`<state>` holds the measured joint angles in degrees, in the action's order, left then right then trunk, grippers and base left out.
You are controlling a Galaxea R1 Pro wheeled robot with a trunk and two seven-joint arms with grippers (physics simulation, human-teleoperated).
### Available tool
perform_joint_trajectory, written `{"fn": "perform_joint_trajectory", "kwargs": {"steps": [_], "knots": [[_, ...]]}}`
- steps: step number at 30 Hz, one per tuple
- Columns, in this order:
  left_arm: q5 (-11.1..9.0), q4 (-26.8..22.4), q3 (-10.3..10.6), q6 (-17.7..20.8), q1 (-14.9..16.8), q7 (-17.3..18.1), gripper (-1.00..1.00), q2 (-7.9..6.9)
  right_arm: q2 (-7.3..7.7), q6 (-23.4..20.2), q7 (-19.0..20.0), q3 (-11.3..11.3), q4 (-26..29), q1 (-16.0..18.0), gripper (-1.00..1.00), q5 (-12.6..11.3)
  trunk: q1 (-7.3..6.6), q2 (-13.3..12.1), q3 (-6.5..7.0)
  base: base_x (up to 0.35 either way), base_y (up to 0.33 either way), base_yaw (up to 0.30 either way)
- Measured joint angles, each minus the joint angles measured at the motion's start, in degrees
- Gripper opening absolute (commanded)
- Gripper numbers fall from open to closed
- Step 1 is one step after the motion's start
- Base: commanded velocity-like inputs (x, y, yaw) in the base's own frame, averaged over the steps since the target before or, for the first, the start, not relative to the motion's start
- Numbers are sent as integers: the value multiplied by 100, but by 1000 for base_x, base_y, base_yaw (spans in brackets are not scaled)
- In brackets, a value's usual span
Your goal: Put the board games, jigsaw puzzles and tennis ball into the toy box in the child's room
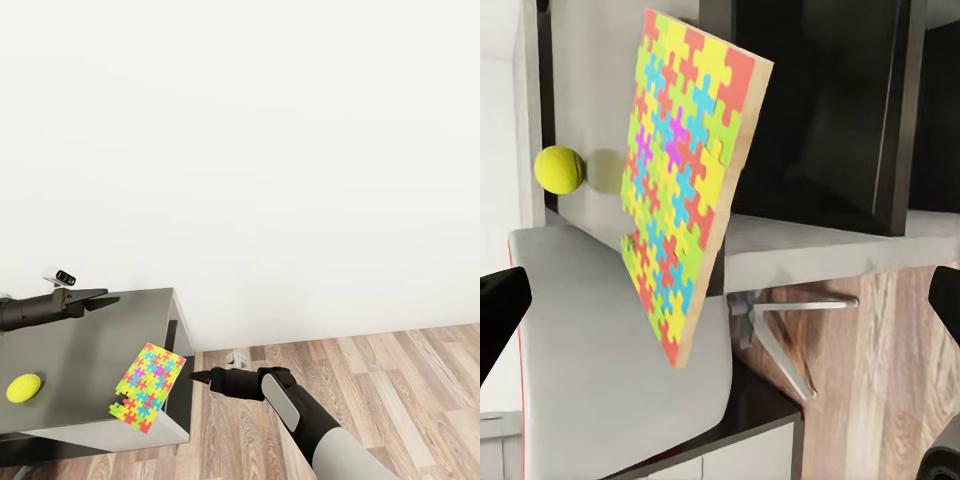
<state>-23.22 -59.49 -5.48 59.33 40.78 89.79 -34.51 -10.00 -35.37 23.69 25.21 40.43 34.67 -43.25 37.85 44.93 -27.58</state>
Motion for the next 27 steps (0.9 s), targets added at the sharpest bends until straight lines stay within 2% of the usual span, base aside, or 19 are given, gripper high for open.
{"fn": "perform_joint_trajectory", "kwargs": {"steps": [8, 21, 27], "knots": [[0, -1, 0, 0, -1, 0, 100, 0, 0, 0, 0, 2, 1, 0, 100, 6, 0, 0, 0, 0, 164, 0], [-9, 0, 0, 0, -2, 0, 100, 0, 0, 0, -1, 7, 0, 0, 100, 12, 0, 0, 0, 2, 15, 0], [-12, -1, 1, 0, 0, 0, 100, 0, 0, 0, 1, 6, 0, 0, 100, 15, -1, 0, 0, 108, 80, 0]]}}
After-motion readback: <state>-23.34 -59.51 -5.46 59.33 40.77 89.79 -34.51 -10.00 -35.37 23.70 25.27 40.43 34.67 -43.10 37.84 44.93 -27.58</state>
